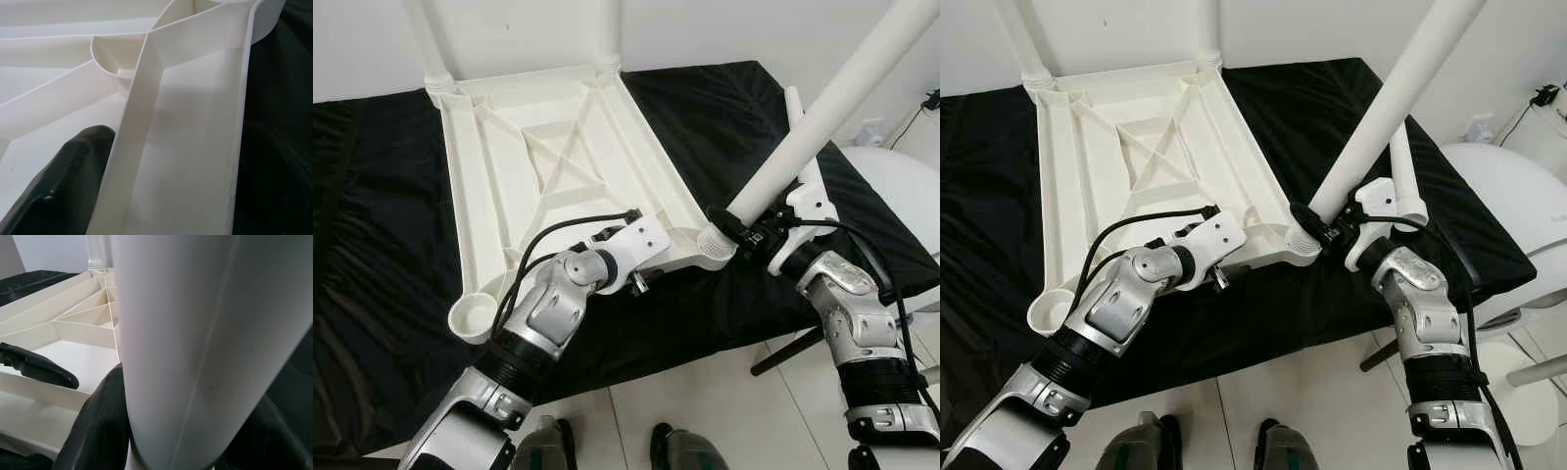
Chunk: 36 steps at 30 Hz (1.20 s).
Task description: Building children table
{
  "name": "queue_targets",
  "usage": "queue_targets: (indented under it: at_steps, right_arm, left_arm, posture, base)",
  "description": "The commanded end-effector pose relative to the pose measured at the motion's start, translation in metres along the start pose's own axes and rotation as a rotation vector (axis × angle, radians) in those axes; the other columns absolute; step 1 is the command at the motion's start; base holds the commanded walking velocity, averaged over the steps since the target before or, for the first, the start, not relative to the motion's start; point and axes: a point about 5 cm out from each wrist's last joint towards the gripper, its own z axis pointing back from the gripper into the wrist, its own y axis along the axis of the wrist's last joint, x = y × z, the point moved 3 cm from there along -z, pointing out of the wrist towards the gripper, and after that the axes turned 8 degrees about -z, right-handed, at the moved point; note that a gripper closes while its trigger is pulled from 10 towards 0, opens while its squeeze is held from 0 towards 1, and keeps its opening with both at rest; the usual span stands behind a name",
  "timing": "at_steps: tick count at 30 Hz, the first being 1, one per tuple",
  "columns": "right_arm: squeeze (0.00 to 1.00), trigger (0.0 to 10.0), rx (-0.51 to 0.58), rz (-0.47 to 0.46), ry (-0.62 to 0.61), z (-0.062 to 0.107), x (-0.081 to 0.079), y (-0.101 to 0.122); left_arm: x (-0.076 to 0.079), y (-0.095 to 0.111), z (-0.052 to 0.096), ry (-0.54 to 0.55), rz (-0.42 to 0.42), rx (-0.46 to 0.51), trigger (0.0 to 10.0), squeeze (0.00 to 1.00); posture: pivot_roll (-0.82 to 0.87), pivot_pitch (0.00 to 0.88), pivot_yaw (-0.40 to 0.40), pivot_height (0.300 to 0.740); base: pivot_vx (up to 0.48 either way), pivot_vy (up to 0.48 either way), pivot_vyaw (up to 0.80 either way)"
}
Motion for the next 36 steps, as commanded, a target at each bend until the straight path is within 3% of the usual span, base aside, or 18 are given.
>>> queue_targets:
  at_steps: [1, 8, 18, 19, 20, 21, 22, 23, 24, 25, 36]
  right_arm:
    - [0.00, 10.0, -0.117, -0.104, -0.108, 0.013, 0.014, -0.037]
    - [0.00, 10.0, 0.036, -0.087, -0.093, 0.009, 0.007, -0.018]
    - [0.00, 10.0, 0.195, -0.146, -0.082, 0.009, 0.010, 0.010]
    - [0.00, 8.9, 0.205, -0.152, -0.076, 0.009, 0.010, 0.012]
    - [0.00, 8.9, 0.205, -0.152, -0.076, 0.009, 0.010, 0.012]
    - [0.00, 2.2, 0.214, -0.158, -0.071, 0.009, 0.010, 0.013]
    - [0.00, 0.0, 0.226, -0.163, -0.070, 0.009, 0.009, 0.015]
    - [0.00, 0.0, 0.226, -0.163, -0.070, 0.009, 0.009, 0.015]
    - [0.00, 2.2, 0.230, -0.158, -0.076, 0.008, 0.010, 0.016]
    - [0.00, 10.0, 0.234, -0.156, -0.080, 0.008, 0.010, 0.017]
    - [0.00, 10.0, 0.254, -0.173, -0.087, 0.002, 0.008, 0.027]
  left_arm:
    - [0.007, -0.021, -0.001, -0.004, 0.030, -0.090, 10.0, 0.00]
    - [0.008, -0.022, -0.001, -0.001, 0.033, -0.093, 10.0, 0.00]
    - [0.009, -0.022, -0.002, -0.002, 0.033, -0.092, 10.0, 0.00]
    - [0.009, -0.022, -0.002, -0.001, 0.034, -0.093, 10.0, 0.00]
    - [0.009, -0.022, -0.002, -0.001, 0.034, -0.093, 10.0, 0.00]
    - [0.008, -0.022, -0.002, 0.000, 0.034, -0.093, 10.0, 0.00]
    - [0.008, -0.022, -0.002, 0.001, 0.035, -0.093, 10.0, 0.00]
    - [0.008, -0.022, -0.002, 0.001, 0.035, -0.093, 10.0, 0.00]
    - [0.008, -0.022, -0.002, 0.001, 0.035, -0.093, 10.0, 0.00]
    - [0.009, -0.022, -0.002, 0.001, 0.036, -0.094, 10.0, 0.00]
    - [0.009, -0.022, -0.002, 0.001, 0.034, -0.093, 10.0, 0.00]
  posture:
    - [-0.01, 0.126, 0.027, 0.740]
    - [-0.01, 0.129, 0.027, 0.740]
    - [-0.01, 0.130, 0.024, 0.740]
    - [-0.01, 0.129, 0.024, 0.740]
    - [-0.01, 0.129, 0.024, 0.740]
    - [-0.01, 0.130, 0.023, 0.740]
    - [-0.01, 0.129, 0.023, 0.740]
    - [-0.01, 0.129, 0.023, 0.740]
    - [-0.01, 0.129, 0.023, 0.740]
    - [-0.01, 0.129, 0.023, 0.740]
    - [-0.01, 0.123, 0.024, 0.740]
  base:
    - [0.000, 0.000, 0.00]
    - [0.000, 0.000, 0.00]
    - [0.000, 0.000, 0.00]
    - [0.000, 0.000, 0.00]
    - [0.000, 0.000, 0.00]
    - [0.000, 0.000, 0.00]
    - [0.000, 0.000, 0.00]
    - [0.000, 0.000, 0.00]
    - [0.000, 0.000, 0.00]
    - [0.000, 0.000, 0.00]
    - [0.000, 0.000, 0.00]
